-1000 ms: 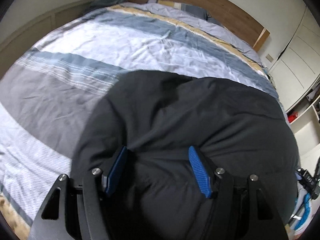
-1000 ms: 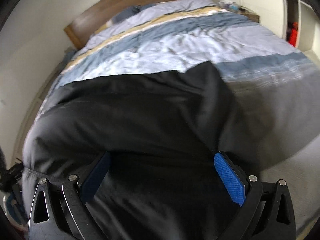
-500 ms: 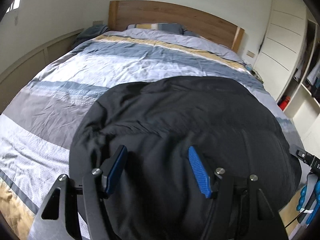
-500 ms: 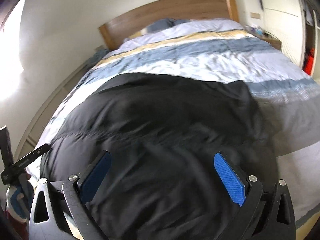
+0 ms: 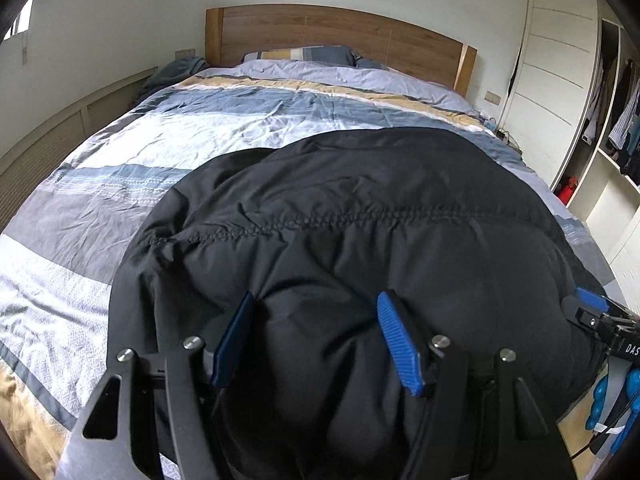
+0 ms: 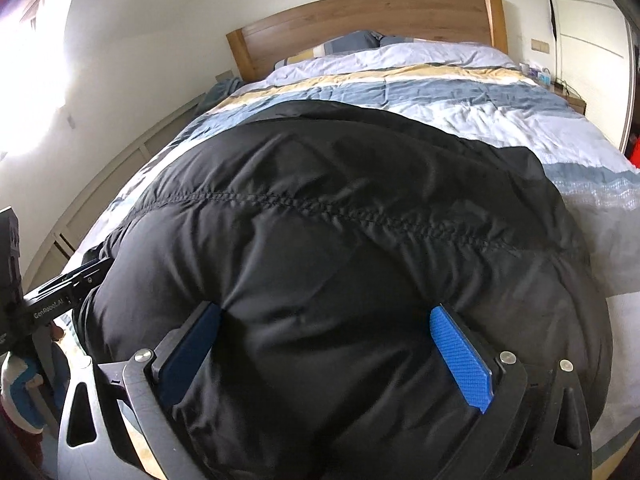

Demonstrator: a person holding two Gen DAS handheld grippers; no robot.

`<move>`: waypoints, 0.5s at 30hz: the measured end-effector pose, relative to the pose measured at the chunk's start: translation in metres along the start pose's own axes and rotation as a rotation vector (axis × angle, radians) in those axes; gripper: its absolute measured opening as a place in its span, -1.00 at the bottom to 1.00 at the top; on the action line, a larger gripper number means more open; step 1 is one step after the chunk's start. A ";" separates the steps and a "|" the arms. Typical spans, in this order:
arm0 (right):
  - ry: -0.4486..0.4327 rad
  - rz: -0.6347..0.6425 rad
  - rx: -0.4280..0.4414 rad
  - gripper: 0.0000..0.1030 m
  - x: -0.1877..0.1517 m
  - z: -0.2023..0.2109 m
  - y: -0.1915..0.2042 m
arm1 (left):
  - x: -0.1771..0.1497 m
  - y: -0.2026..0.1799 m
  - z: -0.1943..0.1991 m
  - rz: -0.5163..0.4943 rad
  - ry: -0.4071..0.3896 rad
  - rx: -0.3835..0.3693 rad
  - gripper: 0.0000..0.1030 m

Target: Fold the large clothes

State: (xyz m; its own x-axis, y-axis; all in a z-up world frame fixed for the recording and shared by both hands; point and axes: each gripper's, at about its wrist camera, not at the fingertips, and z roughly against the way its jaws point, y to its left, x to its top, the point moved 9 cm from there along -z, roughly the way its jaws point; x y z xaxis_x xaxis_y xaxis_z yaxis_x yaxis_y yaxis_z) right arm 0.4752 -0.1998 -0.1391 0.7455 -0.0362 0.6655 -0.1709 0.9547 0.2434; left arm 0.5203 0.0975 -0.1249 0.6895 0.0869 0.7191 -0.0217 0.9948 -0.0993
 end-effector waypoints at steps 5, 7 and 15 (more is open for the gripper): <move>0.000 -0.024 -0.016 0.99 -0.006 0.006 -0.018 | 0.000 0.005 0.004 0.010 -0.004 -0.035 0.21; -0.001 -0.041 -0.039 0.99 -0.007 0.016 -0.035 | 0.010 0.025 0.012 0.067 -0.036 -0.063 0.21; -0.011 -0.272 -0.107 0.99 -0.002 0.041 -0.152 | 0.024 0.152 -0.014 0.241 0.009 0.042 0.21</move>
State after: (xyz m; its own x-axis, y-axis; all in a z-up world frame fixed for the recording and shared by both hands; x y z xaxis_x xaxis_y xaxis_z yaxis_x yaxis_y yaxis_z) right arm 0.4733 -0.3573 -0.1480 0.7478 -0.2980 0.5933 0.1040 0.9351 0.3387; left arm 0.5438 0.2503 -0.1326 0.6672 0.3219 0.6718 -0.2167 0.9467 -0.2383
